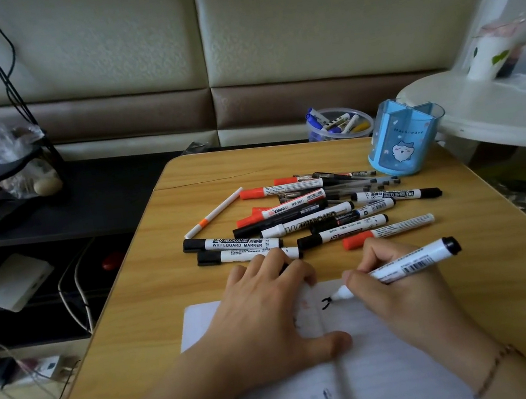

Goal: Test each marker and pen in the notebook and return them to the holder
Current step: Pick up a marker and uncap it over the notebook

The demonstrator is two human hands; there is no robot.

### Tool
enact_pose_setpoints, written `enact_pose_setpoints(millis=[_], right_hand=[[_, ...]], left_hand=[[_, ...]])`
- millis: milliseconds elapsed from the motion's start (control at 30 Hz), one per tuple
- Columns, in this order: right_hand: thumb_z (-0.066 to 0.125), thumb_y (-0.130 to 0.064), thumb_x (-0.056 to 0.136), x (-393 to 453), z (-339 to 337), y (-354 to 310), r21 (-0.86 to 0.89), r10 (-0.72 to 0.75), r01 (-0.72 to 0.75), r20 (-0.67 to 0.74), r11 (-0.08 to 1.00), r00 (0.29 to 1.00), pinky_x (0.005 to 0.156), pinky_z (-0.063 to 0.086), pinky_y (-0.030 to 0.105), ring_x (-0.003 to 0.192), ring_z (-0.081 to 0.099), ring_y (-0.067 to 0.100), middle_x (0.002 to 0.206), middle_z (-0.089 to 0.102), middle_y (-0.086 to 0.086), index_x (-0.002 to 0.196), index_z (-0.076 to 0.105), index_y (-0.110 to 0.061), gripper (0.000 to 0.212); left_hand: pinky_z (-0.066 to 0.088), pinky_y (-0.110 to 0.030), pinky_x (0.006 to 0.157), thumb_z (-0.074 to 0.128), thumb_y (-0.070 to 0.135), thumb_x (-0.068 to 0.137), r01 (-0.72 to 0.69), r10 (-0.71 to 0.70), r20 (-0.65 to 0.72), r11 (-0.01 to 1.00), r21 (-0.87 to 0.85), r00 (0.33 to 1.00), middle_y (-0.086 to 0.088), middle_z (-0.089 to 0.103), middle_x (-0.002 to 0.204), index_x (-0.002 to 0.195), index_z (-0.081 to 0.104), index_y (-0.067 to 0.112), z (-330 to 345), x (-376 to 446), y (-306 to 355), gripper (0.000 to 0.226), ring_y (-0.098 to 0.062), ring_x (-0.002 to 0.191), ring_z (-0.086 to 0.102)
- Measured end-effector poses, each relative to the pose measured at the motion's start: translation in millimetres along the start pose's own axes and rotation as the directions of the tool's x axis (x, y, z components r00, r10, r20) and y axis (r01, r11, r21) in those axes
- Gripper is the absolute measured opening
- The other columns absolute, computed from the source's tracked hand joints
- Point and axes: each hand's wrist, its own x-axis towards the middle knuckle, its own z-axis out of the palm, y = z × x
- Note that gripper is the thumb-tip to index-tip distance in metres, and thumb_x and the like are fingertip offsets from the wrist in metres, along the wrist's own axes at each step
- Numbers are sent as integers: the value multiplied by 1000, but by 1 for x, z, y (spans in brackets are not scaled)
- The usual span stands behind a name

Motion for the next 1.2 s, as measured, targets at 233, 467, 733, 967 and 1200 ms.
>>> enact_pose_setpoints(millis=[233, 467, 733, 967, 1200], right_hand=[[71, -16, 80, 1, 0, 0, 45, 51, -52, 15, 998, 999, 42, 28, 24, 41, 34, 10, 44, 43, -2, 55, 45, -18, 36], [71, -20, 69, 2, -5, -2, 295, 158, -153, 5, 943, 987, 44, 26, 24, 43, 32, 17, 46, 38, 5, 59, 51, -16, 23], [62, -28, 66, 1, -14, -10, 531, 113, -104, 15, 841, 994, 44, 25, 26, 47, 47, 23, 57, 56, 12, 79, 72, -16, 20], [65, -34, 62, 0, -12, -11, 483, 107, -109, 32, 869, 994, 44, 24, 25, 44, 50, 25, 59, 61, 17, 72, 66, -18, 19], [69, -33, 74, 1, -20, -14, 352, 17, -23, 21, 936, 1000, 42, 37, 21, 46, 54, 22, 59, 63, 12, 77, 72, -13, 21]], left_hand=[[32, -29, 96, 48, 88, 63, -13, 13, -17, 1000, -15, 1000, 16, 37, 107, 119, 44, 41, 1, -1, 1, 73, -8, 105, 40], [38, -34, 98, 56, 50, 85, -116, 104, -81, 979, -165, 991, 16, 41, 116, 137, 37, 31, -4, -2, 3, 59, -11, 108, 38], [35, -5, 83, 49, 13, 96, -78, -20, -183, 857, -510, 983, 15, 60, 109, 128, 31, 46, -4, 0, -1, 50, 9, 94, 53], [46, -14, 83, 65, 11, 92, -71, -52, -208, 838, -542, 977, 20, 63, 112, 119, 31, 53, -6, 0, 0, 61, -4, 96, 63], [35, -2, 86, 53, -6, 92, -182, 98, -187, 842, -508, 977, 0, 62, 112, 145, 24, 47, -7, -1, -2, 80, 6, 101, 56]])
